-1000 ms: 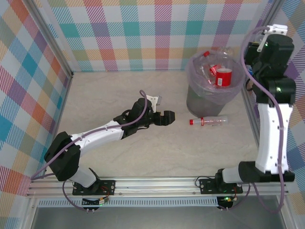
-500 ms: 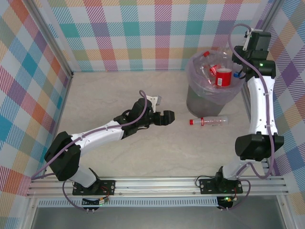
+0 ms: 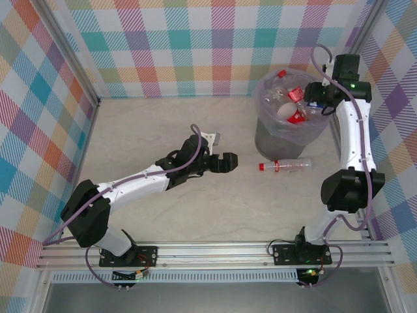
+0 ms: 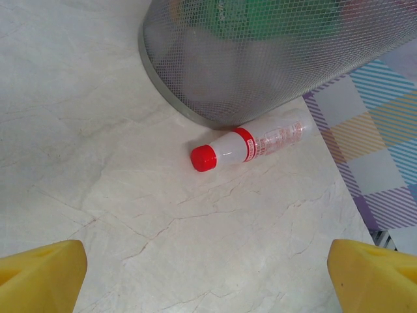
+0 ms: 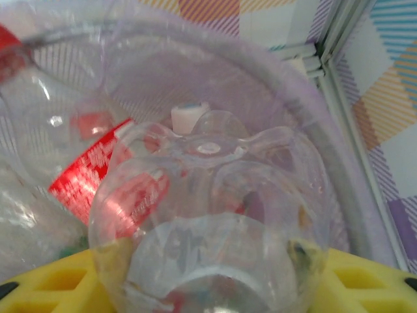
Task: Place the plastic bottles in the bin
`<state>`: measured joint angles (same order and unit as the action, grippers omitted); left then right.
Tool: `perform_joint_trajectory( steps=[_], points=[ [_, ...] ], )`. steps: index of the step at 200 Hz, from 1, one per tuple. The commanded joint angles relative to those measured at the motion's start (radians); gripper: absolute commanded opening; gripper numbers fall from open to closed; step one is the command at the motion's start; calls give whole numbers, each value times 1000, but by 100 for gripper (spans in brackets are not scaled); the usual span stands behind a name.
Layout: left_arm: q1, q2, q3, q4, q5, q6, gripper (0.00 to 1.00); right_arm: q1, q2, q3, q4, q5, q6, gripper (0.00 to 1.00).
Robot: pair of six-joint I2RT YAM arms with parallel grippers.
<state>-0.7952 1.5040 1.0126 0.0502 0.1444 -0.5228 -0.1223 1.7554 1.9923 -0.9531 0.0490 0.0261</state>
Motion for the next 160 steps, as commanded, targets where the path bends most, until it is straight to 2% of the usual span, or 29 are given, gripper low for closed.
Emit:
perform_joint_trajectory(
  steps=[1, 41, 60, 86, 106, 130, 160],
  points=[
    [9, -5, 24, -18, 2, 22, 95, -10, 11, 0, -39, -46, 14, 65],
    [8, 18, 31, -36, -1, 20, 95, -10, 0, 150, -121, -34, 23, 90],
    [8, 37, 34, -27, 10, 12, 95, -11, -21, 219, -176, 9, 46, 100],
    [9, 64, 46, -13, 27, 4, 95, -20, -93, 227, -218, 26, 75, 99],
    [9, 93, 61, -11, 30, -2, 95, -42, -185, 148, -227, -3, 112, 99],
    [9, 131, 67, 20, 53, -26, 96, -89, -355, -65, -183, -63, 181, 98],
    [8, 175, 79, 42, 81, -50, 96, -221, -560, -347, -169, -149, 265, 89]
  ],
)
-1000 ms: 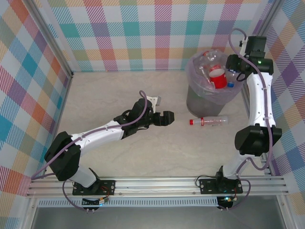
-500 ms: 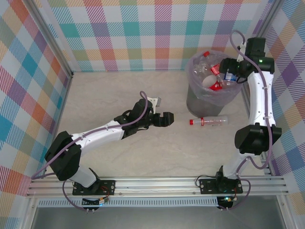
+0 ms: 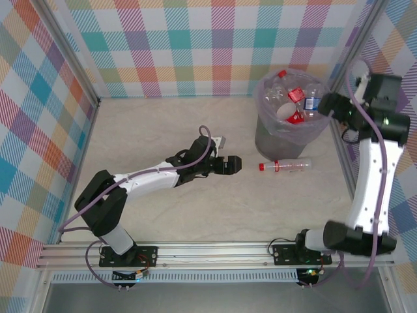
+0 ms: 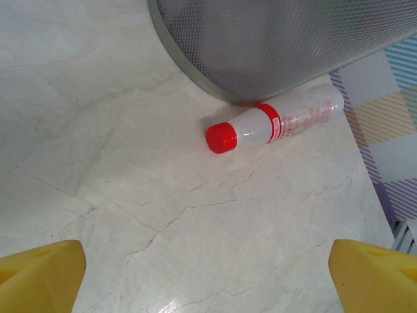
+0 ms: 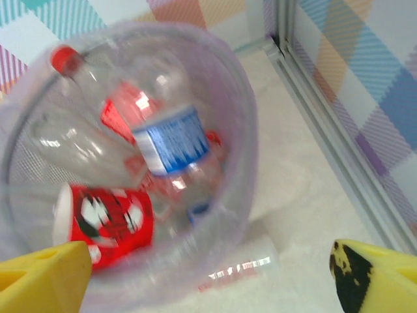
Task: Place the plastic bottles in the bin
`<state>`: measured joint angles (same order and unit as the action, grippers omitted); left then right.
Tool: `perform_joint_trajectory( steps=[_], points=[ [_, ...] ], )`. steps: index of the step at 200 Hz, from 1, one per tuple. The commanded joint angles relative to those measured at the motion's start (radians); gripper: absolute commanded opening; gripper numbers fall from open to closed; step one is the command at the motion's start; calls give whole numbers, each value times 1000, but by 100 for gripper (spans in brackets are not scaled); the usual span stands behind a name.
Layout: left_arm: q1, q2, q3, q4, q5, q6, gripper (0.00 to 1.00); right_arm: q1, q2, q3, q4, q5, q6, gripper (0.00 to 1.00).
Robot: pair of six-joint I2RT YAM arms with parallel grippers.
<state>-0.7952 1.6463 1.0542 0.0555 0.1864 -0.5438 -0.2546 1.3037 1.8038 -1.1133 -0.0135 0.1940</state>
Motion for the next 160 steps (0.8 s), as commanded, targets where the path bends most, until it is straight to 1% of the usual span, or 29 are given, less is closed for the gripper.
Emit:
perform_joint_trajectory(
  steps=[1, 16, 30, 45, 57, 74, 89, 107, 133, 160],
  points=[
    [8, 33, 38, 38, 40, -29, 96, -93, -115, -167, -9, -88, 98, 89],
    [9, 53, 42, 41, 47, -30, 96, -148, -208, -305, 7, -122, 142, 85],
    [9, 78, 56, 45, 55, -29, 96, -165, -305, -482, 72, -163, 214, 80],
    [9, 107, 75, 52, 68, -34, 97, -167, -387, -691, 212, -229, 321, 77],
    [9, 114, 89, 45, 69, -39, 97, -167, -410, -829, 316, -274, 402, 76],
    [11, 97, 84, 32, 47, -40, 97, -171, -399, -970, 464, -291, 482, 74],
    [12, 74, 68, 6, 23, -31, 97, -175, -346, -1039, 585, -324, 526, 74],
    [16, 47, 39, -12, -5, -25, 97, -176, -269, -1081, 715, -360, 553, 76],
    [21, 19, -1, -8, -29, -39, 97, -176, -168, -1093, 820, -347, 549, 80],
    [23, 20, 1, -7, -22, -41, 97, -178, -64, -1092, 899, -362, 561, 83]
  ],
)
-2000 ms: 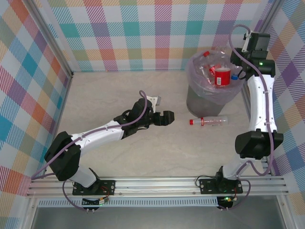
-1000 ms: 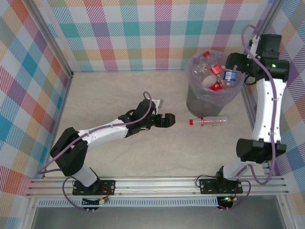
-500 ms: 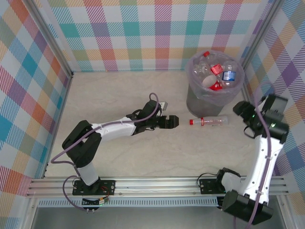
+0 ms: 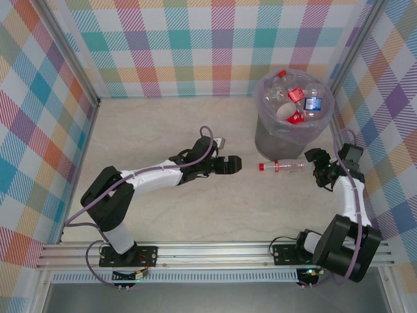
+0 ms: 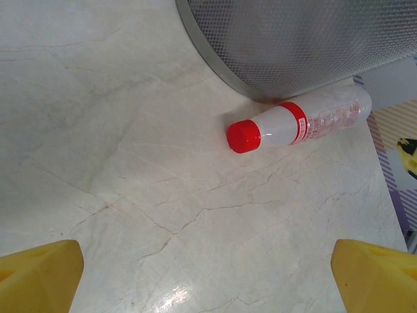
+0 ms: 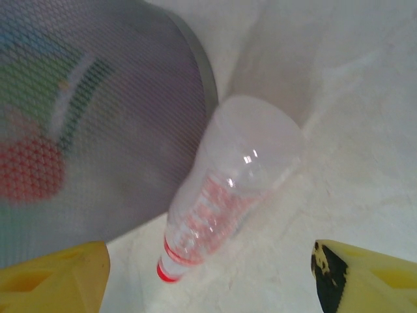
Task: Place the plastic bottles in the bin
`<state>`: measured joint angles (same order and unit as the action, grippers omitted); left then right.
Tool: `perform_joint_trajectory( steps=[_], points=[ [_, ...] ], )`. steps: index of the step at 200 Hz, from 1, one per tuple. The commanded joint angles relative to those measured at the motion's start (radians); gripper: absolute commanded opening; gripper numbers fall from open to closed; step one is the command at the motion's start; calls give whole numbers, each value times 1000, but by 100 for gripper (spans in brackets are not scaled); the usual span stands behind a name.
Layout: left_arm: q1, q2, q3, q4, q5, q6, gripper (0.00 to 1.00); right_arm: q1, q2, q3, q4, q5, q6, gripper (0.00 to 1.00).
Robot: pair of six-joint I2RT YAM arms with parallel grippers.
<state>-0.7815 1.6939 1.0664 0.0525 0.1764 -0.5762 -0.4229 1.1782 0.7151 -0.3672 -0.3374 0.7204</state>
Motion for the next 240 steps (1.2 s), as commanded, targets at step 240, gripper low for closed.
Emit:
perform_joint_trajectory(
  steps=[240],
  points=[
    [12, -1, 55, -52, -15, 0, 98, 93, 87, -44, 141, 103, -18, 57]
  ],
)
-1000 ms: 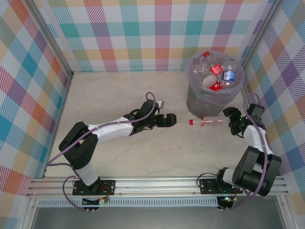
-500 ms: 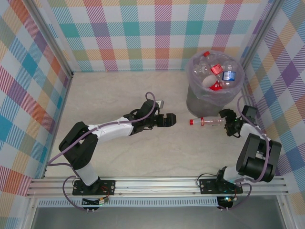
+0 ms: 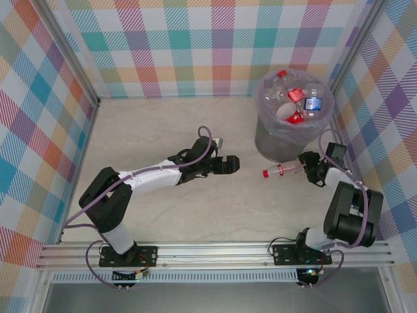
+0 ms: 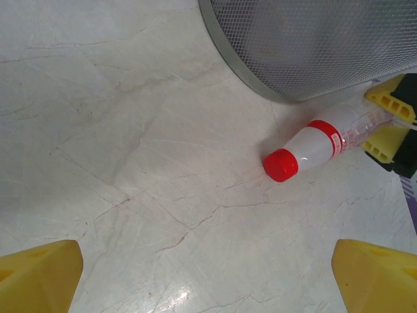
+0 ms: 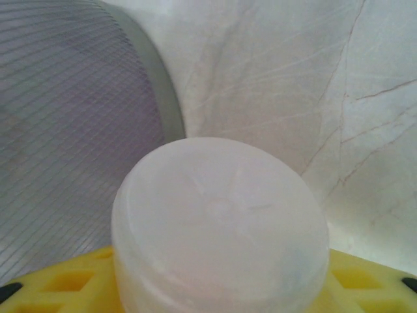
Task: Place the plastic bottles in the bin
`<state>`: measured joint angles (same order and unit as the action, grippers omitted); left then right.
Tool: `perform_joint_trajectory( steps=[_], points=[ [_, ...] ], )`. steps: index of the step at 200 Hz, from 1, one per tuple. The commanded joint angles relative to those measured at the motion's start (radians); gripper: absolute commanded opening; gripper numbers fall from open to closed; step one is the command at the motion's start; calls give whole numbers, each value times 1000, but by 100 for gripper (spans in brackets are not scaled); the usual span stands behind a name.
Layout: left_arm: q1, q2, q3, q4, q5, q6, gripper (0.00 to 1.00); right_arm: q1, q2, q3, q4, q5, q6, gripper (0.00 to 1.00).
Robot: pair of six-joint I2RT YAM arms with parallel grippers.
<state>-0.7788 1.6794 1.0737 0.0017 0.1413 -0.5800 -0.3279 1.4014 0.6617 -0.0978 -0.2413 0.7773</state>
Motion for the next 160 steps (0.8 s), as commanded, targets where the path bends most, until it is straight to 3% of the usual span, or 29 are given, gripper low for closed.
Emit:
perform_joint_trajectory(
  steps=[1, 33, 51, 86, 125, 160],
  points=[
    [9, 14, 48, -2, 20, 4, 98, -2, -145, 11, -136, 7, -79, 57],
    [12, 25, 72, -27, 10, 26, 98, 0, -368, 76, -378, 24, -189, 56],
    [16, 32, 78, -31, 13, 37, 98, 15, -454, 108, -481, -32, -209, 53],
    [30, 25, 73, -41, -12, 46, 98, 188, -565, 182, -608, -15, -220, 50],
    [53, -9, 42, -61, -45, 43, 97, 382, -570, 427, -668, 56, -279, 49],
    [73, -27, 25, -62, -49, 30, 97, 396, -442, 773, -613, -4, -408, 48]
  ],
)
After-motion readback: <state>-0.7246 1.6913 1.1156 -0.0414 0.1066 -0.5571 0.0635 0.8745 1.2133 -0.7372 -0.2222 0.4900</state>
